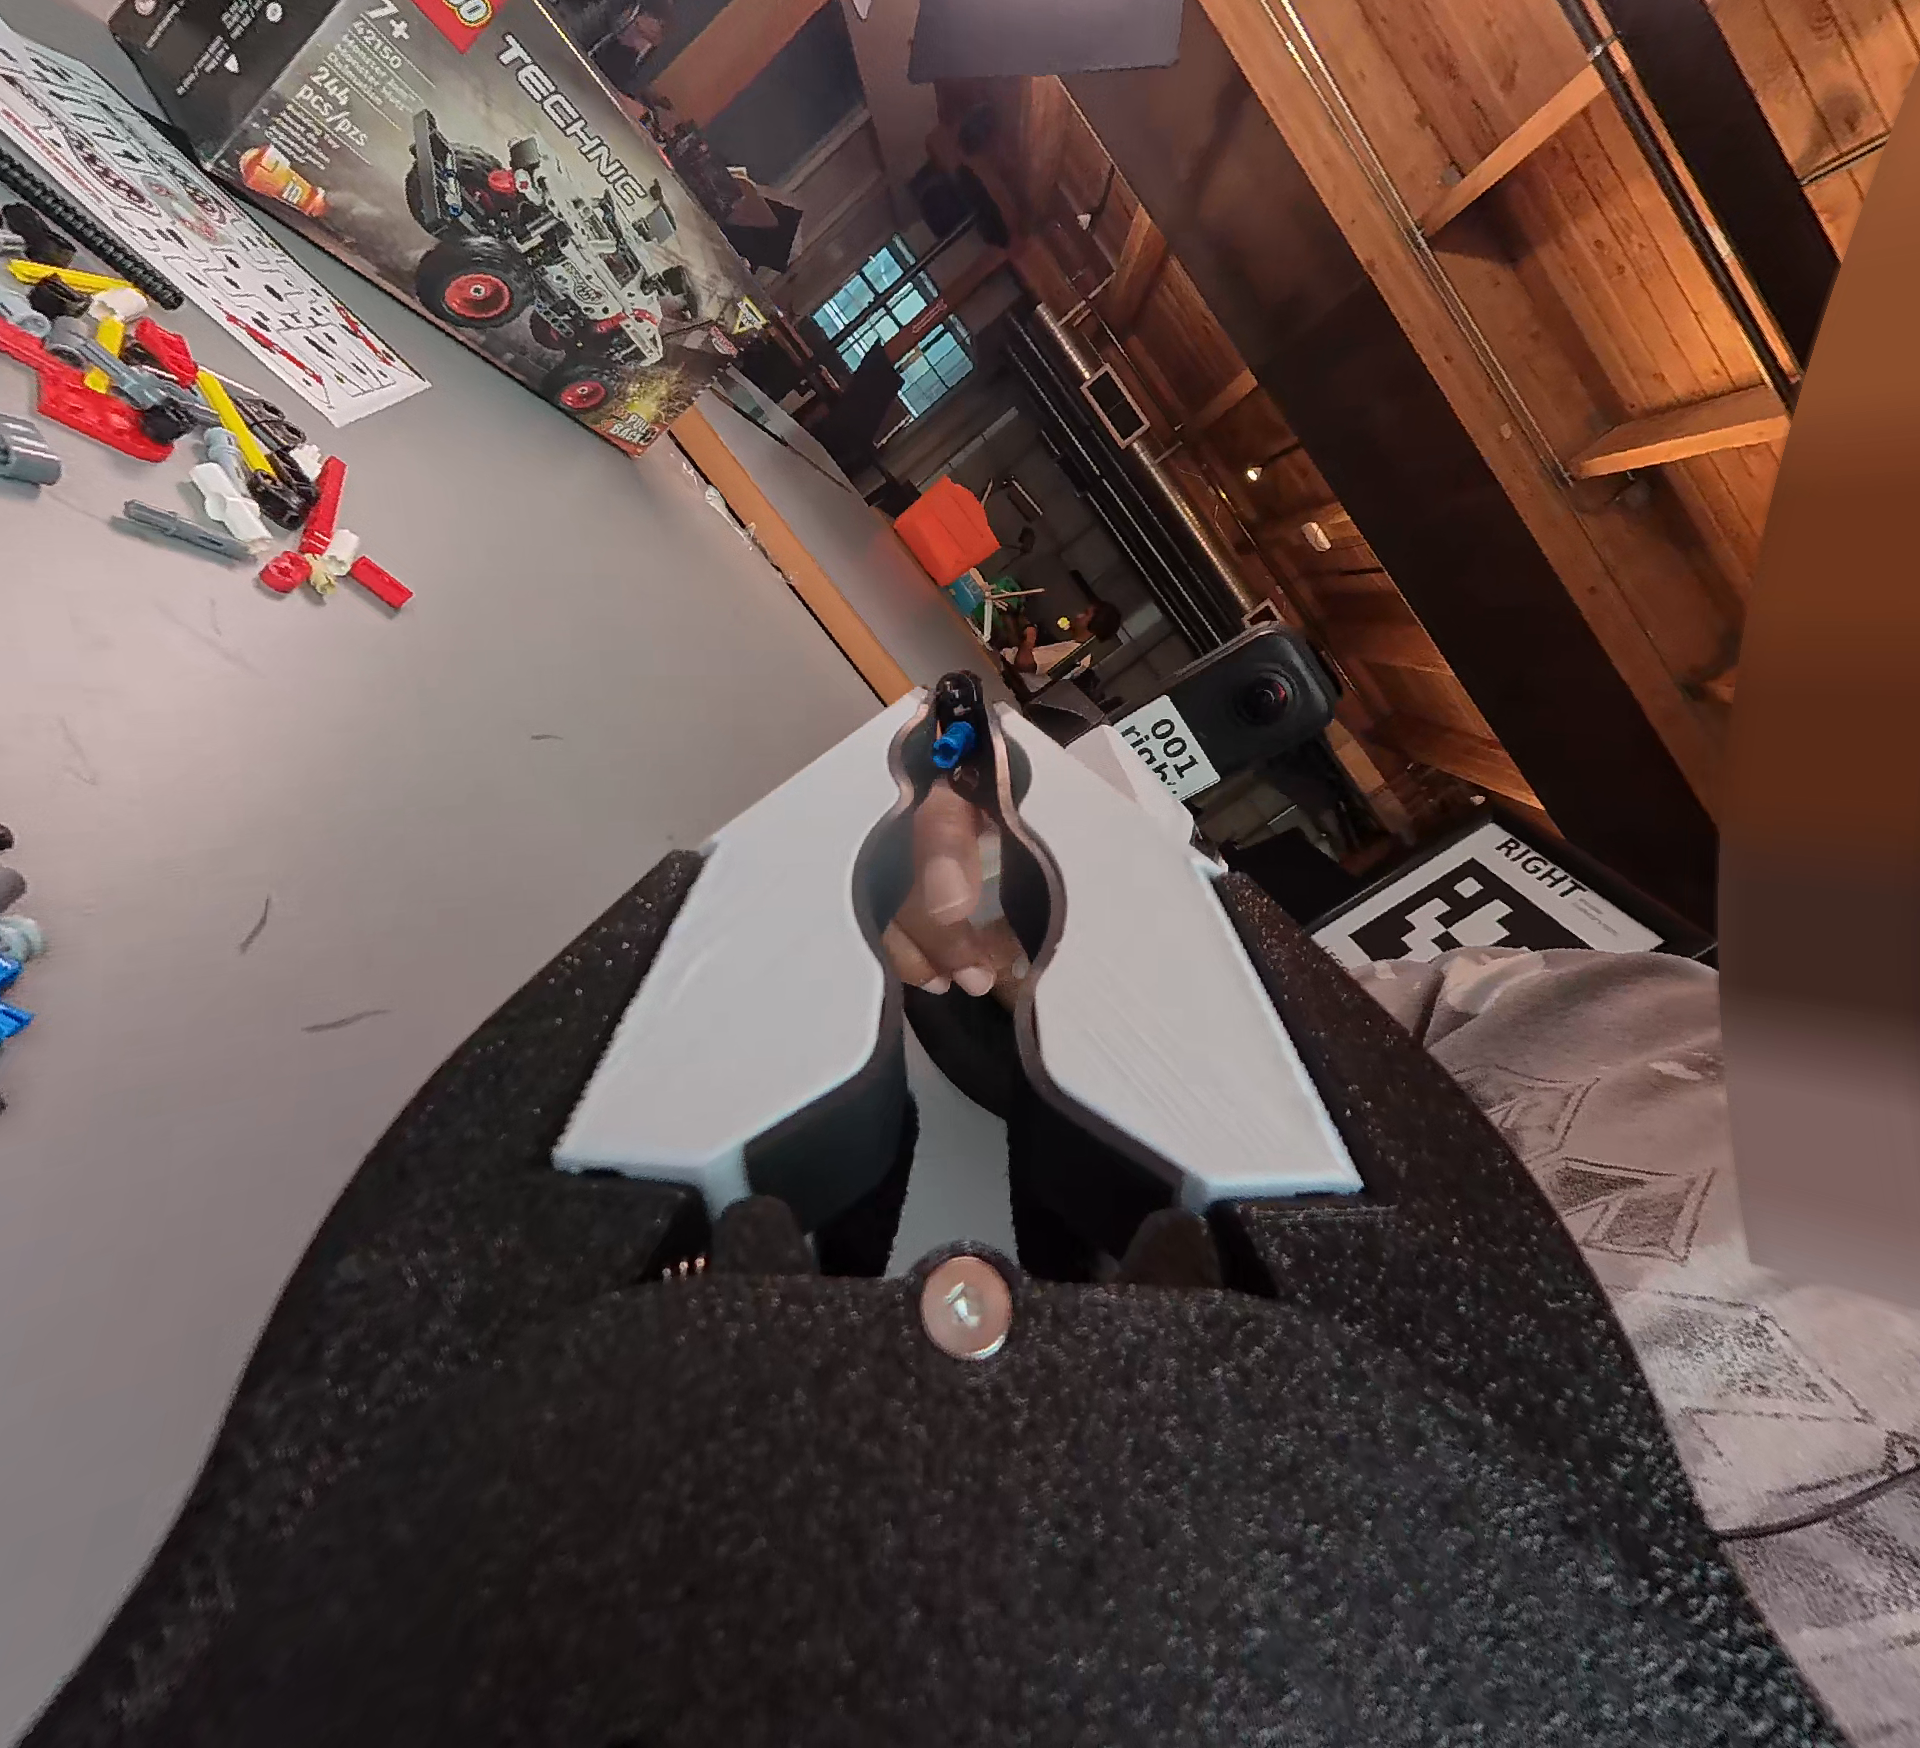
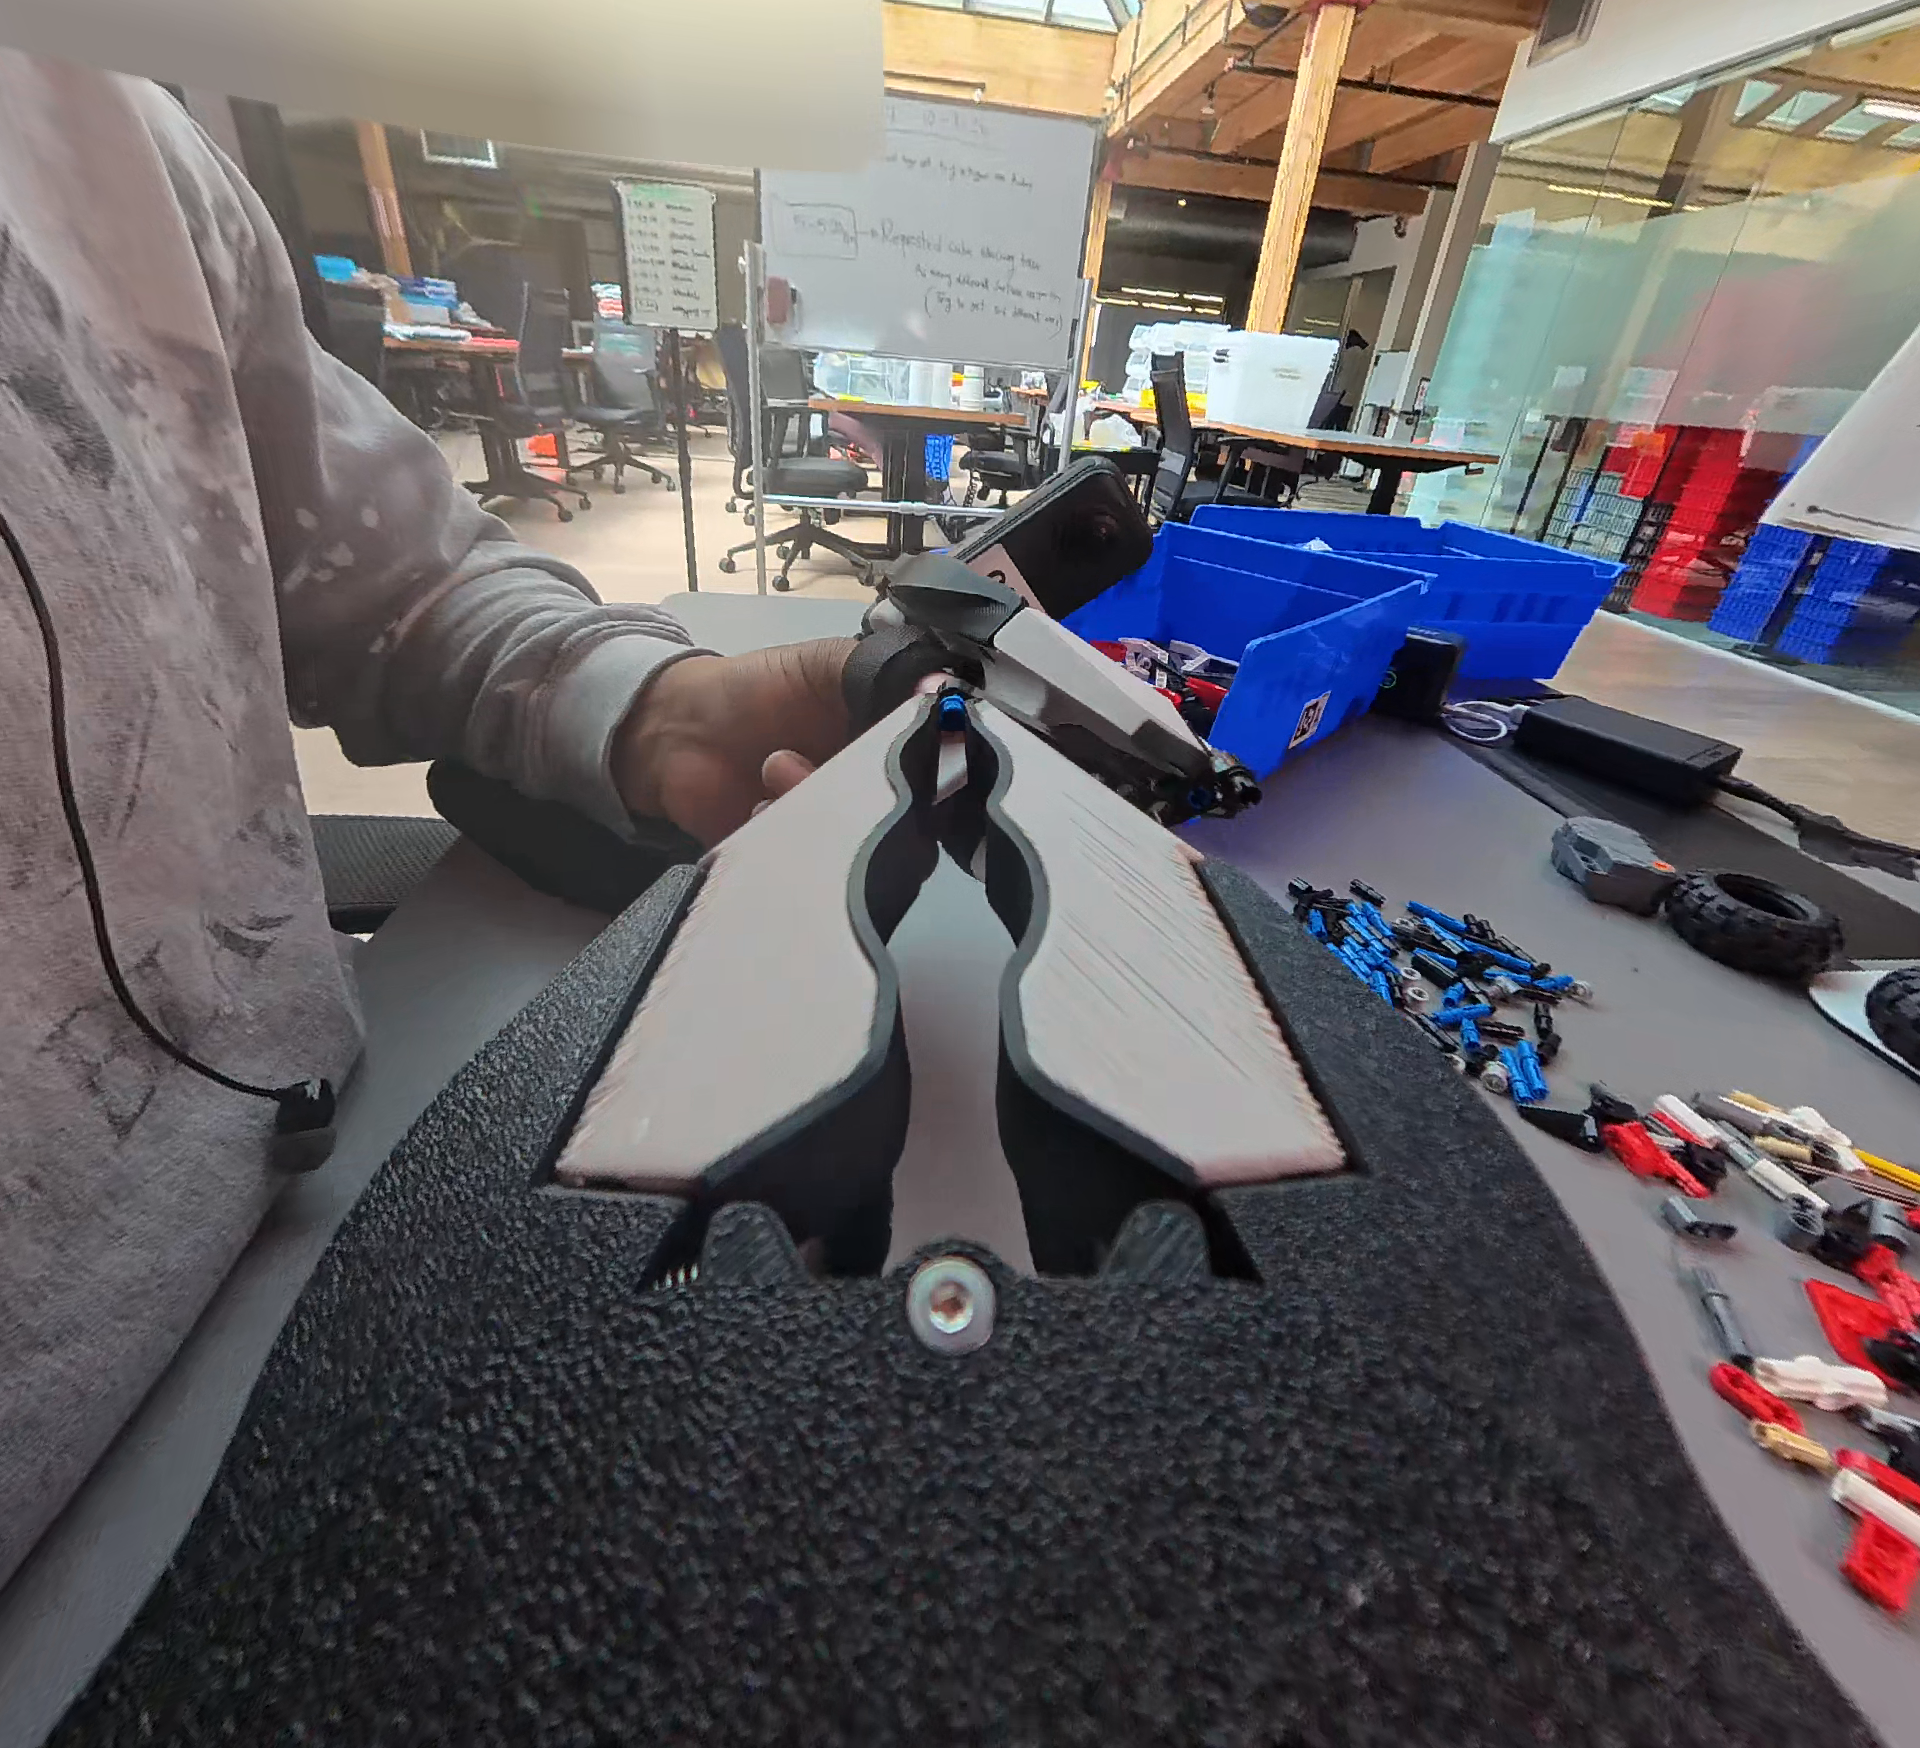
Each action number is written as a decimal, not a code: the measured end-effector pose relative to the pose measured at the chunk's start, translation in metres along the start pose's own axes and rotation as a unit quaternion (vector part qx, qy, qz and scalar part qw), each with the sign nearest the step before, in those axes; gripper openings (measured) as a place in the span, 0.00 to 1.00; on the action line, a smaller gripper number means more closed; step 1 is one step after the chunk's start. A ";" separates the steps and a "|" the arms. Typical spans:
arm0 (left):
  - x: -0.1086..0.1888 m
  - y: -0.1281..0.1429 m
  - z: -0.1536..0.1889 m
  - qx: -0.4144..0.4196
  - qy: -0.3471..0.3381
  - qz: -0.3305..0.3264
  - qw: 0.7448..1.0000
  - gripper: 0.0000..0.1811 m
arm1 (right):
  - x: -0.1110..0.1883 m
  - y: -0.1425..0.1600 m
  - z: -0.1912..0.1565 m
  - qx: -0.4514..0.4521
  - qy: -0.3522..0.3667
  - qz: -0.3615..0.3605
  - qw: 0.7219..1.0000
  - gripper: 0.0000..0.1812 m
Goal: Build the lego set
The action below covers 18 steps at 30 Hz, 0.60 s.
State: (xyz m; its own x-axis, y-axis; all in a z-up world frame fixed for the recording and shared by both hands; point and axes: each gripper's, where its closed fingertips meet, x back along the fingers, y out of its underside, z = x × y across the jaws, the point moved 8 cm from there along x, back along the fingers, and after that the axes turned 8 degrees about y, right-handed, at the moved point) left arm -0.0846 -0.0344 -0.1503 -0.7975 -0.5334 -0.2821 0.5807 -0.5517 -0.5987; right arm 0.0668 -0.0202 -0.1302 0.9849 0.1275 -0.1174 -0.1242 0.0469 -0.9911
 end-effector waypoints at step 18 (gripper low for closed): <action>0.001 0.005 -0.007 0.021 0.051 -0.107 0.993 0.03 | 0.016 0.008 -0.002 0.043 -0.087 -0.087 0.992 0.02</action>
State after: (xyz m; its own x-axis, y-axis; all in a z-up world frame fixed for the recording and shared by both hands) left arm -0.0838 -0.0325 -0.1588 -0.9147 -0.3338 -0.2280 0.4005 -0.6723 -0.6226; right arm 0.0816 -0.0198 -0.1400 0.9577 0.2780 0.0742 0.0281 0.1662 -0.9857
